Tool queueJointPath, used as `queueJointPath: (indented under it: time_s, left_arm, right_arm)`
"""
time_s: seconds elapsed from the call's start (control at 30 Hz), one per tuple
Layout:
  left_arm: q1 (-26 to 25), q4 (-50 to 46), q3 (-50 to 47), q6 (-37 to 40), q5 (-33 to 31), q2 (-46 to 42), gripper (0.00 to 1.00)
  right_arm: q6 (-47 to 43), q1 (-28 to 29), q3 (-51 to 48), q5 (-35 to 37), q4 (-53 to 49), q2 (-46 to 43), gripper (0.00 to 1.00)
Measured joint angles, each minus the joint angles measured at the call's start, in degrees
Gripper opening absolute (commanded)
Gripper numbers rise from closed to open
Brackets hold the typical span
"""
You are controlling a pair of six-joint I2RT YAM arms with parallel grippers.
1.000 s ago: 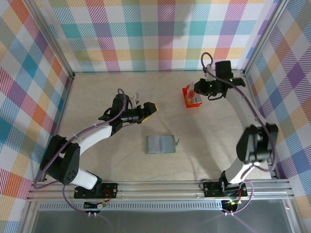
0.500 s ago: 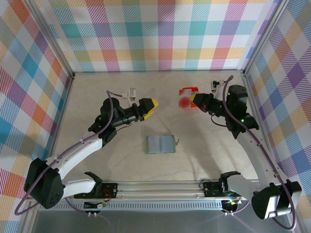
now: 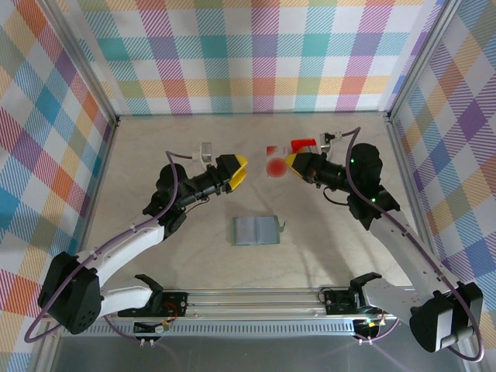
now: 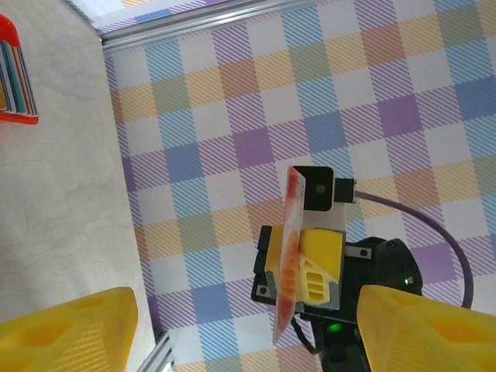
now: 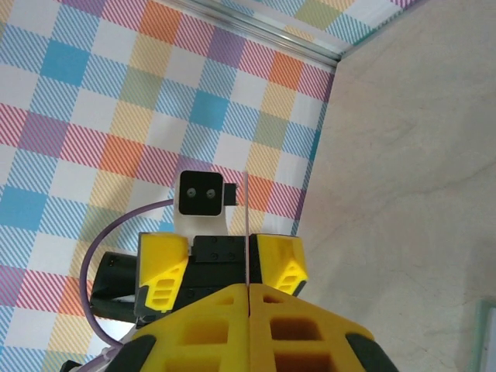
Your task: Put the credit cards into the card holder
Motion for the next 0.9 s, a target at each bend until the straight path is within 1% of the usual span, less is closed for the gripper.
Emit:
queueJointPath:
  time_s: [0.33,0.47,0.73,0.9]
  left_arm:
    - [-0.59,5.16,0.15,-3.63,0.04,4.24,0.66]
    - [-1.88,6.86,0.61,-4.35,-0.02,4.72,0.58]
    - [-3.45,8.04,1.31,-4.94,0.0,4.72,0.4]
    - [-3.63,8.0,1.31,-4.59,-0.02,4.72,0.34]
  right_arm:
    - [2.29,1.88,0.0,0.61,4.04,3.19,0.0]
    - [3.17,2.64,0.0,0.57,4.59,3.39,0.0]
    - [4.28,4.07,-0.02,0.35,6.32,3.39,0.0]
    - [4.87,4.81,-0.07,-0.11,7.17,3.39,0.0]
